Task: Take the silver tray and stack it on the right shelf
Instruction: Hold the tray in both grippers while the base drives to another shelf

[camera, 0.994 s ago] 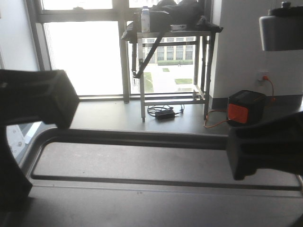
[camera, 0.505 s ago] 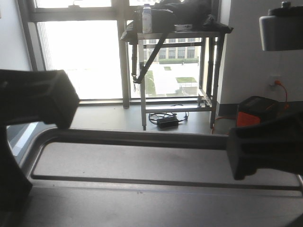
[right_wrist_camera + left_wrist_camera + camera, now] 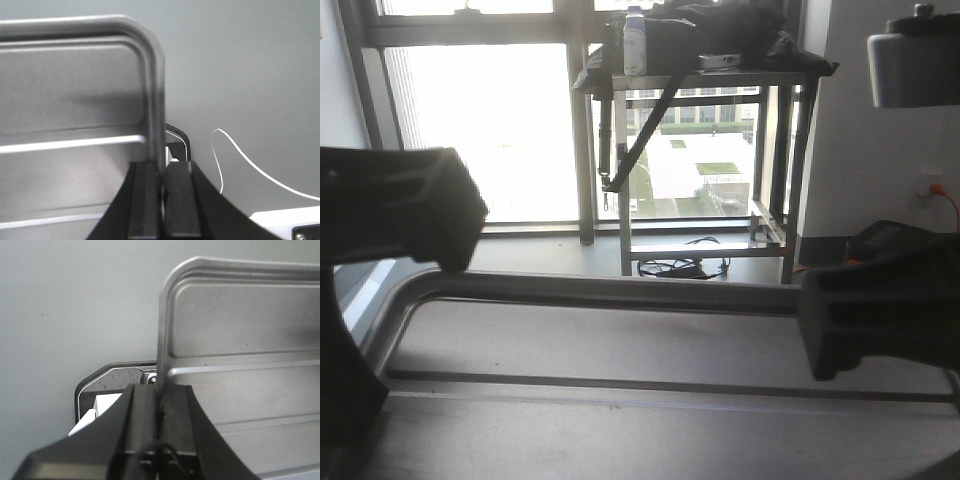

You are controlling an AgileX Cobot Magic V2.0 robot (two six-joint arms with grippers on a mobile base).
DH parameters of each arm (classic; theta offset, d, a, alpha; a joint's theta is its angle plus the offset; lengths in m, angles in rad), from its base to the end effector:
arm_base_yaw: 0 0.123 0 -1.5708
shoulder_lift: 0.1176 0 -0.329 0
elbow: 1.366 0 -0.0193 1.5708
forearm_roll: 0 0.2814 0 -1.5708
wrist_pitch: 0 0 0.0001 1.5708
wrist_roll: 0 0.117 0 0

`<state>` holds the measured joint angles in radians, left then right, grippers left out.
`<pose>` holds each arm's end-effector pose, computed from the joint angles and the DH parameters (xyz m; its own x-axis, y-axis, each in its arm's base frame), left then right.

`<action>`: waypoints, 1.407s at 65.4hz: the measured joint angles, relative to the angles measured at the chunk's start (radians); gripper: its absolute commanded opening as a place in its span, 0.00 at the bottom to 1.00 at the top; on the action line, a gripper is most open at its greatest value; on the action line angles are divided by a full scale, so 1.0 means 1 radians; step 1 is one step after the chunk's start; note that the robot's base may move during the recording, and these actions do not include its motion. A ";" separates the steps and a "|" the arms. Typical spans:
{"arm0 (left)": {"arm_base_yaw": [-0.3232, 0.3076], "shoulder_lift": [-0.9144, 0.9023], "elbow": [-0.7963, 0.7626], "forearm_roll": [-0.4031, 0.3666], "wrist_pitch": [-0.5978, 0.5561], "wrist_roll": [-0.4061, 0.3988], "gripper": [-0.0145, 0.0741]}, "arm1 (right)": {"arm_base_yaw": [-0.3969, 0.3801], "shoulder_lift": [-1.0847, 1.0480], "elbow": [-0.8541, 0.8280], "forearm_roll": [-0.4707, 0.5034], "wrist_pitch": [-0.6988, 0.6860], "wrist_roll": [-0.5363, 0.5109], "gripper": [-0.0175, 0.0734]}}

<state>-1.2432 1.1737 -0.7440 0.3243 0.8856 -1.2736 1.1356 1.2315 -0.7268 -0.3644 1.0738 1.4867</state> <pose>0.0986 -0.2005 0.2571 -0.9228 0.0823 -0.3763 0.1691 0.9643 -0.2037 0.1195 0.1701 0.2370 -0.9269 0.1810 -0.3289 0.1836 0.9827 0.0232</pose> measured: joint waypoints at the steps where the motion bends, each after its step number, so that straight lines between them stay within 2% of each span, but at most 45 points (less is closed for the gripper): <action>1: 0.000 0.000 0.000 0.000 0.000 0.000 0.05 | 0.000 0.000 0.000 0.000 0.000 0.000 0.27; 92: 0.000 0.000 0.000 0.000 -0.002 0.000 0.05 | 0.000 0.000 0.000 0.000 0.000 0.000 0.27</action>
<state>-1.2432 1.1737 -0.7440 0.3243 0.8838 -1.2736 1.1356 1.2315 -0.7268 -0.3644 1.0738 1.4867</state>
